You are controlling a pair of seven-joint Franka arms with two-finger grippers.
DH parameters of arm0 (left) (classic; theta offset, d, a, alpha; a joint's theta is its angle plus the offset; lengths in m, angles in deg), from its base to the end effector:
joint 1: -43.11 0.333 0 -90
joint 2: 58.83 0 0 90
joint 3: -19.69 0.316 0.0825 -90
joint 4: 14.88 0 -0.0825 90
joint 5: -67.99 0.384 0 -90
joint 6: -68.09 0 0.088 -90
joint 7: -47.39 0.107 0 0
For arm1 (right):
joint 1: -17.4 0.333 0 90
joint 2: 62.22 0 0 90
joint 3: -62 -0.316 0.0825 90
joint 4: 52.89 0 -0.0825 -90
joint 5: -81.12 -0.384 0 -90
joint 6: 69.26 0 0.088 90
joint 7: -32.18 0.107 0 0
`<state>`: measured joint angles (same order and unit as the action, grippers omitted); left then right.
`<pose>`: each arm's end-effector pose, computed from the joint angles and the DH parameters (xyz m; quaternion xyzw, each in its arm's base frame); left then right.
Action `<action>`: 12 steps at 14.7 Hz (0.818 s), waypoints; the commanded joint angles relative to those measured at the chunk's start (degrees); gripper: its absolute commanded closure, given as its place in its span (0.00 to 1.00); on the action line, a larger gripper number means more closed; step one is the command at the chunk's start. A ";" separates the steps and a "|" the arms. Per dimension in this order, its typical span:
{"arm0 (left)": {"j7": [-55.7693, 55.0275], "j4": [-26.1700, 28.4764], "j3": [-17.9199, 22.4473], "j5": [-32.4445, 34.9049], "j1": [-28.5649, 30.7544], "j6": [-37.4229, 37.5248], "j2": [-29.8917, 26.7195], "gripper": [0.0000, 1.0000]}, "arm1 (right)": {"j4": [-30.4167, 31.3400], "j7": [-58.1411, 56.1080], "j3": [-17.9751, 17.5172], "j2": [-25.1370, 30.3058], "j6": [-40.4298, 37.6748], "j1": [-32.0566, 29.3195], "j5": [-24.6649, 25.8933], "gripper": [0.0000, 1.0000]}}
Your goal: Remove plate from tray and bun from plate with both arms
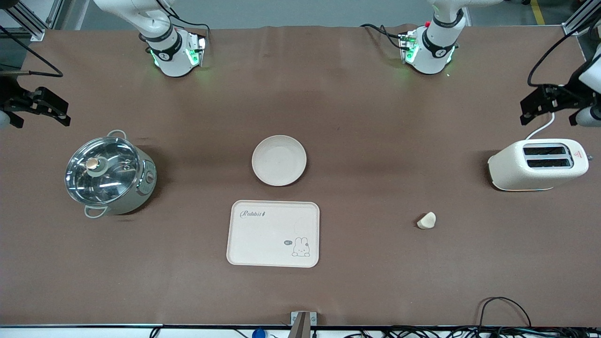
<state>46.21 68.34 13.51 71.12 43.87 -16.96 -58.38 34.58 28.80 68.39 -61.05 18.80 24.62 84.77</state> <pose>0.5462 -0.0453 0.6680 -0.9990 0.0343 -0.0136 0.0260 0.5452 0.0002 0.6536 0.9988 0.0351 0.0146 0.0310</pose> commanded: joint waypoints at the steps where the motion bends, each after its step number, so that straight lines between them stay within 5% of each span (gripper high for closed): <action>1: 0.74 4.57 0.91 -1.20 -0.41 0.85 -4.13 0.00 | -0.02 0.30 -0.15 0.59 -0.61 0.16 0.31 0.00; 3: 0.74 7.84 0.91 -2.42 -0.41 -0.02 -6.78 0.00 | 0.06 0.30 -0.15 0.59 -0.61 0.25 0.31 0.00; 12: 0.03 6.08 0.47 -2.42 -0.41 0.41 -5.82 0.00 | 0.06 0.22 -0.06 0.67 -0.96 0.25 0.22 0.00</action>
<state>46.20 74.27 13.87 69.68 43.72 -16.29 -63.98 34.58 28.80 68.32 -61.05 18.58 24.67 84.77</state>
